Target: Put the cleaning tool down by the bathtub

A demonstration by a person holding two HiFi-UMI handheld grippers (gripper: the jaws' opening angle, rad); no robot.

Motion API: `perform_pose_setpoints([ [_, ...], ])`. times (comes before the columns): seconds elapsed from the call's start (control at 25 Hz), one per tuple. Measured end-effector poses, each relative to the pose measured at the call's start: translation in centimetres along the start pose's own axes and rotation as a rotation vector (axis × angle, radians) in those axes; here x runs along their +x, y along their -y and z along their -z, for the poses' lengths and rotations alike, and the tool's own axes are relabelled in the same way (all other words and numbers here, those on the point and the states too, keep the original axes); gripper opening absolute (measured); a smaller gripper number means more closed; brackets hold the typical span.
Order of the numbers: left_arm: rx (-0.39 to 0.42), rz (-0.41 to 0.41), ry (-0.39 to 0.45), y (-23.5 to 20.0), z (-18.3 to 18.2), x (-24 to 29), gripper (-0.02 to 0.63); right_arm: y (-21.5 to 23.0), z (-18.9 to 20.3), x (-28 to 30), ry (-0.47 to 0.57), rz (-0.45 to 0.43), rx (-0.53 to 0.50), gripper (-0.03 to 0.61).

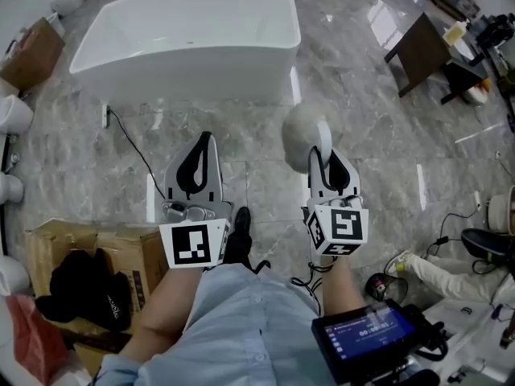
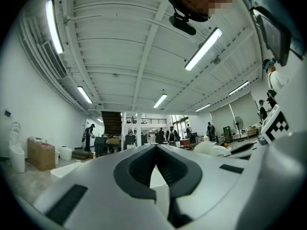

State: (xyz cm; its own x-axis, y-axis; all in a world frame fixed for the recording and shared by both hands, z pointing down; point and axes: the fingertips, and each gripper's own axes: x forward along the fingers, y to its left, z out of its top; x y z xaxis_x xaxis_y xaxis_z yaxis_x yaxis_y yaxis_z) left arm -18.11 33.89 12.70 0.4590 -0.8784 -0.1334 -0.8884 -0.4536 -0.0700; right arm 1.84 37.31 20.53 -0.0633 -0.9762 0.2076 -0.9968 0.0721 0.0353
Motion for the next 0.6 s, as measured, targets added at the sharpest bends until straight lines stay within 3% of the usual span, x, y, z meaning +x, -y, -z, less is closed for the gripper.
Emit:
perform_pose_setpoints([
  [0.36,0.037,-0.009,0.062,-6.7,-1.4,8.9,0.015,0.1,-5.7,9.9,0.061,0.013,-0.035,0.100],
  [0.6,0.043,0.005,0.078,-7.8,-1.2,12.3,0.015,1.1,-7.3,12.9,0.091,0.033,-0.040,0.100],
])
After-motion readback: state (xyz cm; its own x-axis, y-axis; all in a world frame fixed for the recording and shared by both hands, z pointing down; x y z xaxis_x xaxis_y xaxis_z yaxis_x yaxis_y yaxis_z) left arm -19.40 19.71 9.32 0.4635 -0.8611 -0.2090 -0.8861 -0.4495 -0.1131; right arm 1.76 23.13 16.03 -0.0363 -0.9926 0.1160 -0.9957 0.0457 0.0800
